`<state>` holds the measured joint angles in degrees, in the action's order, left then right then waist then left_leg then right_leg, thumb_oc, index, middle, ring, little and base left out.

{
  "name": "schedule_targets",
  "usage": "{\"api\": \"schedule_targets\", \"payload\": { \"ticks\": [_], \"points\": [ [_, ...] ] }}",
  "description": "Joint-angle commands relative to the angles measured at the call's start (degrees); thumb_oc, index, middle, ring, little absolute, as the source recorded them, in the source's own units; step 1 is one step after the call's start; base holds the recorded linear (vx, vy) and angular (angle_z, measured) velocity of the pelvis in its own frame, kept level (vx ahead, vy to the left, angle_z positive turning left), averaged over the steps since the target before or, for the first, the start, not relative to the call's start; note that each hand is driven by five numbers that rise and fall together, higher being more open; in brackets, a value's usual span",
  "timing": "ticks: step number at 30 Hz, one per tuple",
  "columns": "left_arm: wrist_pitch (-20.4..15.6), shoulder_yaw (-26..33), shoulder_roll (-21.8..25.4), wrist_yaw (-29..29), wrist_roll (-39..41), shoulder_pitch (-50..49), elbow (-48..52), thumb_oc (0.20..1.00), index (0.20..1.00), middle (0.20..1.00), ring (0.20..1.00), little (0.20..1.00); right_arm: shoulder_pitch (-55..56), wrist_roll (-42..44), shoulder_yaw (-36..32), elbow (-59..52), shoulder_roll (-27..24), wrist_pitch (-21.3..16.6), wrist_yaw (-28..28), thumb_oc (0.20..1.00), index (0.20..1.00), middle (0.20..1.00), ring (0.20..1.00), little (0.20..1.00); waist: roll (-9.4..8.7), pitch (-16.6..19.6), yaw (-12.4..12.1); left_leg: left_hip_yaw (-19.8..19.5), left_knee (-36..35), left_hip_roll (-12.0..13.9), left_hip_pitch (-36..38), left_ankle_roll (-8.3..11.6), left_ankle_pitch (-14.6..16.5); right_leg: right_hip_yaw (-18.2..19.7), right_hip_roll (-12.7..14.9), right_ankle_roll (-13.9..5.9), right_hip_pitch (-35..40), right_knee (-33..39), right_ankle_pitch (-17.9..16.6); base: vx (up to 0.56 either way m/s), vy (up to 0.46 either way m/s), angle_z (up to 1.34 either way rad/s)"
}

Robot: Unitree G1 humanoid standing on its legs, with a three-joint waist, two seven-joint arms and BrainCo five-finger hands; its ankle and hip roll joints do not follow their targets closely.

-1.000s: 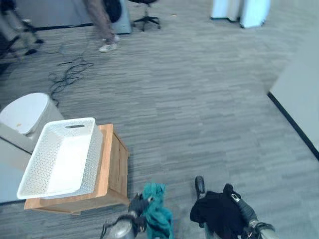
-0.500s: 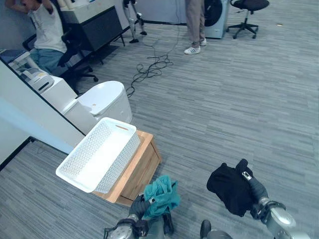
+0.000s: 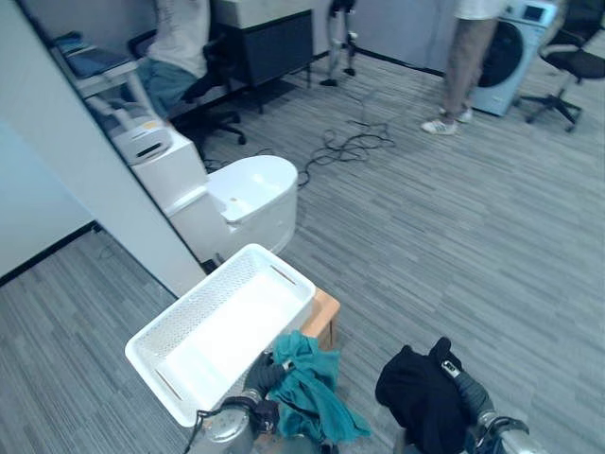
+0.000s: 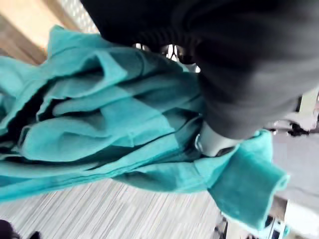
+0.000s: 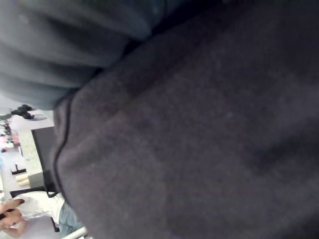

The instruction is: Tidy up the quilt and then pick up the clothes from the bed and put them into the laundry hamper.

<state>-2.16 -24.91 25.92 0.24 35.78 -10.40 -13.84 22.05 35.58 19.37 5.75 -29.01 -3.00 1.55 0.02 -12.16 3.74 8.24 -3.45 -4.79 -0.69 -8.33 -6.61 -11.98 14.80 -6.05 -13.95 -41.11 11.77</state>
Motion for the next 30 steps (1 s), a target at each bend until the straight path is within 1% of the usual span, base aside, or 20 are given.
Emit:
{"api": "schedule_targets", "payload": {
  "ticks": [1, 2, 3, 4, 5, 7, 8, 9, 11, 12, 14, 15, 16, 18, 20, 22, 24, 26, 29, 30],
  "points": [
    [-4.8, 0.7, 1.5, -1.9, -2.2, -1.9, 2.3, 0.200, 0.200, 0.200, 0.200, 0.200, -2.1, -1.1, -2.1, -3.8, 0.8, -6.3, -1.2, 0.200, 0.200, 0.200, 0.200, 0.200, -0.18, -1.6, 1.9, -3.7, -0.1, 4.2, 2.5, 5.29, 6.6, 7.5, -4.8, -3.05, 4.8, 25.4, -16.1, 0.29, -0.350, 2.38],
    [-6.6, -0.9, 1.9, -1.9, -4.3, -1.0, 2.0, 0.200, 0.200, 0.200, 0.200, 0.200, -0.6, -1.5, -1.8, -4.1, 1.8, -6.8, -2.5, 0.200, 0.200, 0.200, 0.200, 0.200, -0.48, -1.7, 4.8, -10.1, -1.2, 3.7, 4.0, 4.99, 8.1, 17.9, -9.9, -4.08, 5.9, 30.3, -14.1, 0.21, -0.235, 2.73],
    [-7.9, -1.6, 2.3, -0.1, -4.0, -0.4, 3.0, 0.200, 0.200, 0.200, 0.200, 0.200, -0.5, -2.5, -1.5, -4.1, 2.3, -6.5, -2.0, 0.200, 0.200, 0.200, 0.200, 0.200, -0.67, -1.2, 5.2, -11.1, -1.3, 3.9, 4.1, 5.40, 7.7, 19.4, -10.9, -4.82, 7.3, 31.6, -12.8, 0.23, -0.285, 3.19],
    [-8.5, -1.8, 2.5, 1.7, -3.5, -0.1, 3.9, 0.200, 0.200, 0.200, 0.200, 0.200, -0.8, -3.4, -1.3, -3.9, 2.6, -6.1, -1.0, 0.200, 0.200, 0.200, 0.200, 0.200, -0.75, -0.8, 5.1, -11.1, -1.3, 4.3, 3.9, 5.86, 7.0, 19.3, -10.9, -5.12, 7.9, 32.3, -12.6, 0.09, -0.209, 2.93],
    [-7.7, -1.2, 3.3, 3.5, -2.6, -0.3, 6.7, 0.200, 0.200, 0.200, 0.200, 0.200, -1.4, -4.6, -0.7, -3.9, 2.6, -5.5, -0.9, 0.200, 0.200, 0.200, 0.200, 0.200, -1.00, -0.3, 4.0, -11.0, -1.2, 5.1, 3.6, 7.29, 6.5, 17.8, -10.0, -5.32, 9.9, 34.3, -12.1, 0.07, -0.202, 2.38],
    [-5.9, -0.4, 3.9, 3.6, -1.8, -0.6, 9.0, 0.200, 0.200, 0.200, 0.200, 0.200, -1.8, -4.8, -0.4, -4.2, 2.2, -5.1, -2.2, 0.200, 0.200, 0.200, 0.200, 0.200, -1.43, 0.1, 3.3, -10.2, -1.0, 5.8, 3.3, 8.47, 6.2, 17.0, -10.1, -4.95, 12.0, 36.6, -11.9, 0.06, -0.204, 0.92],
    [-3.9, 0.0, 3.7, 1.5, -2.0, -0.6, 9.6, 0.200, 0.200, 0.200, 0.200, 0.200, -1.8, -3.9, -0.8, -4.6, 1.7, -5.2, -4.8, 0.200, 0.200, 0.200, 0.200, 0.200, -1.96, 0.4, 3.1, -7.7, 0.2, 6.4, 2.4, 9.53, 6.0, 15.1, -9.8, -4.61, 13.8, 38.5, -12.0, 0.03, -0.174, 0.35],
    [-3.2, 0.0, 3.6, 0.4, -2.2, -0.5, 9.6, 0.200, 0.200, 0.200, 0.200, 0.200, -1.7, -3.3, -1.2, -4.9, 1.4, -5.4, -6.0, 0.200, 0.200, 0.200, 0.200, 0.200, -2.26, 0.4, 3.2, -5.4, 1.3, 6.9, 1.7, 10.03, 5.9, 13.6, -9.5, -4.43, 14.6, 39.2, -12.0, -0.02, -0.140, 1.44],
    [-2.5, -0.7, 3.4, -2.2, -4.0, -0.6, 9.3, 0.200, 0.200, 0.200, 0.200, 0.200, -1.1, -1.6, -2.7, -5.1, 0.2, -6.4, -7.9, 0.200, 0.200, 0.200, 0.200, 0.200, -3.11, 0.4, 4.1, 0.7, 5.7, 9.1, -0.6, 11.43, 5.9, 9.6, -8.5, -3.52, 16.5, 40.9, -12.3, -0.11, -0.056, 1.99],
    [-2.6, -0.8, 3.0, -2.7, -4.4, -1.1, 9.1, 0.200, 0.200, 0.200, 0.200, 0.200, -1.3, -1.3, -3.7, -4.5, -0.4, -6.5, -7.3, 0.200, 0.200, 0.200, 0.200, 0.200, -3.33, 0.5, 4.2, 1.1, 7.5, 9.6, -1.2, 11.76, 6.4, 9.2, -8.3, -3.10, 16.6, 41.2, -12.5, -0.10, -0.012, 1.63],
    [-2.5, -0.3, 2.2, -2.6, -4.8, -2.7, 9.7, 0.200, 0.200, 0.200, 0.200, 0.200, -2.2, -1.2, -4.4, -3.7, -1.1, -6.1, -6.1, 0.200, 0.200, 0.200, 0.200, 0.200, -3.45, 0.7, 3.9, -0.4, 9.1, 9.2, -0.8, 11.48, 8.2, 10.5, -8.3, -2.83, 16.3, 41.5, -12.9, -0.04, 0.022, 0.84],
    [-0.9, 0.5, 1.7, -2.1, -5.1, -4.0, 10.8, 0.200, 0.200, 0.200, 0.200, 0.200, -2.7, -1.4, -5.1, -3.3, -1.3, -5.5, -5.3, 0.200, 0.200, 0.200, 0.200, 0.200, -3.35, 1.3, 4.0, -0.7, 8.1, 9.6, 1.1, 11.14, 8.9, 11.1, -8.6, -2.71, 16.0, 42.4, -13.4, 0.00, 0.035, -0.27],
    [-0.7, 0.6, 1.6, -2.0, -5.1, -4.1, 11.0, 0.200, 0.200, 0.200, 0.200, 0.200, -2.7, -1.4, -5.2, -3.3, -1.3, -5.4, -5.3, 0.200, 0.200, 0.200, 0.200, 0.200, -3.29, 1.3, 4.0, -0.5, 7.7, 9.8, 1.5, 11.15, 8.8, 11.0, -8.6, -2.70, 16.1, 42.5, -13.4, 0.01, 0.070, -0.63],
    [2.9, 1.2, 1.2, -0.1, -4.1, -4.6, 11.5, 0.200, 0.200, 0.200, 0.200, 0.200, -2.5, -1.6, -6.6, -3.7, -1.2, -4.6, -4.6, 0.200, 0.200, 0.200, 0.200, 0.200, -2.85, 2.3, 4.8, 1.4, 3.3, 11.2, 4.2, 11.37, 7.2, 10.0, -9.2, -2.64, 16.1, 43.8, -14.0, 0.04, 0.085, -0.41],
    [5.2, 1.9, 0.5, 3.2, -1.5, -4.9, 10.1, 0.200, 0.200, 0.200, 0.200, 0.200, -3.0, -1.3, -6.9, -3.7, -0.6, -4.7, -5.0, 0.200, 0.200, 0.200, 0.200, 0.200, -2.47, 2.9, 4.7, 0.5, -0.6, 11.2, 5.3, 11.88, 5.6, 10.4, -9.9, -2.75, 16.1, 45.3, -14.9, 0.02, 0.086, 0.02],
    [5.7, 2.4, 0.3, 4.7, -0.7, -5.2, 9.7, 0.200, 0.200, 0.200, 0.200, 0.200, -3.3, -1.5, -6.9, -3.7, -0.3, -4.6, -4.8, 0.200, 0.200, 0.200, 0.200, 0.200, -2.31, 3.0, 4.5, 0.2, -1.2, 11.0, 5.4, 11.97, 5.5, 10.2, -9.9, -2.91, 16.1, 45.5, -15.0, -0.01, 0.054, -0.03],
    [5.9, 4.5, -0.4, 6.6, 0.9, -6.8, 8.6, 0.200, 0.200, 0.200, 0.200, 0.200, -3.6, -2.4, -6.4, -3.9, 0.5, -4.8, -5.2, 0.200, 0.200, 0.200, 0.200, 0.200, -1.85, 3.0, 3.9, 0.3, -1.6, 10.7, 5.2, 12.01, 5.5, 8.9, -9.6, -3.11, 15.7, 46.1, -15.2, -0.05, 0.090, -0.03],
    [4.9, 6.3, -0.8, 9.2, 2.2, -8.5, 8.5, 0.200, 0.200, 0.200, 0.200, 0.200, -3.3, -2.9, -6.2, -4.4, 0.9, -4.8, -5.5, 0.200, 0.200, 0.200, 0.200, 0.200, -1.51, 3.0, 3.4, 0.4, -1.6, 10.4, 4.8, 12.07, 5.7, 7.8, -9.4, -3.22, 15.1, 46.1, -15.1, -0.07, 0.110, 0.08],
    [1.3, 11.5, -1.0, 13.5, 1.4, -12.0, 10.4, 0.200, 0.200, 0.200, 0.200, 0.200, -3.2, -3.3, -6.7, -4.5, 1.6, -4.1, -5.4, 0.200, 0.200, 0.200, 0.200, 0.200, -0.82, 2.8, 1.8, -0.5, -1.6, 9.3, 4.0, 11.98, 5.9, 6.6, -9.3, -3.14, 14.7, 46.1, -14.9, -0.04, 0.098, 0.08],
    [0.0, 14.6, -0.7, 14.9, 0.0, -13.4, 12.1, 0.200, 0.200, 0.200, 0.200, 0.200, -2.9, -3.3, -6.9, -4.5, 2.1, -3.8, -5.6, 0.200, 0.200, 0.200, 0.200, 0.200, -0.62, 2.8, 1.2, -1.4, -1.6, 8.7, 3.8, 11.78, 6.0, 6.5, -9.2, -3.16, 14.6, 46.1, -14.9, -0.02, 0.061, 0.04]
  ]
}}
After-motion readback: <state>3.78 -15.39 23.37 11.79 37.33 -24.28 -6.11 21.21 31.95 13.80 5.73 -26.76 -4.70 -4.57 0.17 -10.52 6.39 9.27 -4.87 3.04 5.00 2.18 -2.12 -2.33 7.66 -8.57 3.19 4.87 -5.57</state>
